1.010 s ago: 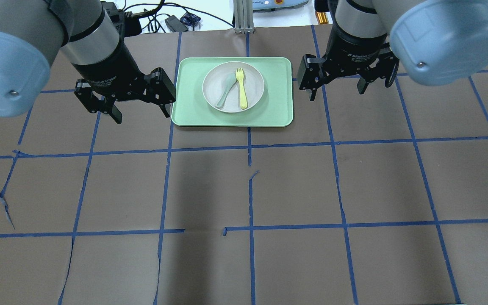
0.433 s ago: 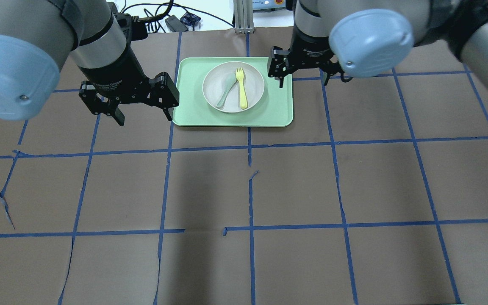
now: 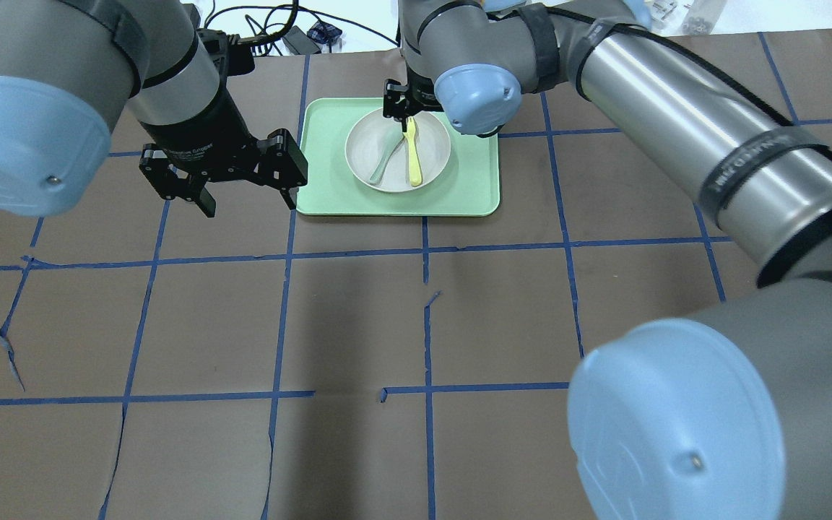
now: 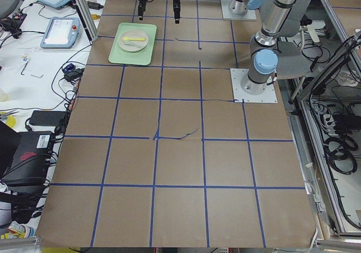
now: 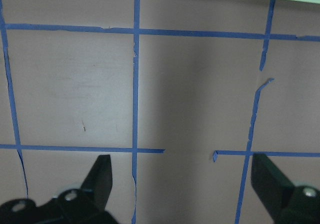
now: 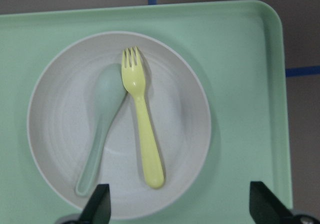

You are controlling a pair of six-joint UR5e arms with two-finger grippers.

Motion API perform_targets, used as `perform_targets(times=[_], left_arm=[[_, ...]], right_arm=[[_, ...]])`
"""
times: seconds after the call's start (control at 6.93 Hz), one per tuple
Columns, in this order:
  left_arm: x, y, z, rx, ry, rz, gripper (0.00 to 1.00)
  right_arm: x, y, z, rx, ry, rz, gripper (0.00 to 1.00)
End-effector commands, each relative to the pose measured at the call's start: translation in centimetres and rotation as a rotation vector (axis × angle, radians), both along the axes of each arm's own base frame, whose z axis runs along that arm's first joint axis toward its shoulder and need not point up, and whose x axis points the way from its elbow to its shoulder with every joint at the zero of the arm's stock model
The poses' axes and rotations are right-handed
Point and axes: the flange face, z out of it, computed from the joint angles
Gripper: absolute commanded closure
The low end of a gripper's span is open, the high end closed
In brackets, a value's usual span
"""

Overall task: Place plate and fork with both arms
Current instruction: 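Move the right gripper over the yellow fork on the plate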

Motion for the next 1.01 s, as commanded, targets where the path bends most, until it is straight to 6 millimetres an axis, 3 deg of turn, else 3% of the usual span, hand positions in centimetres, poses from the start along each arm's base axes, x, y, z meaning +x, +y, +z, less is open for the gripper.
perform_targets(times=[0.0, 0.14, 0.58, 0.87], left_arm=[[0.0, 0.0, 0.1, -0.008, 0.002, 0.000, 0.00], [0.0, -0.1, 0.0, -0.005, 0.001, 0.000, 0.00], [0.0, -0.2, -0.2, -0.002, 0.002, 0.000, 0.00], [0.0, -0.2, -0.2, -0.004, 0.002, 0.000, 0.00]], right_arm=[[1.4, -3.4, -5.0, -0.022, -0.004, 0.061, 0.18], [1.8, -3.3, -6.2, 0.005, -0.036, 0.075, 0.48], [2.0, -3.5, -9.2, 0.037, -0.026, 0.127, 0.46], [2.1, -3.5, -9.8, 0.044, -0.023, 0.144, 0.47]])
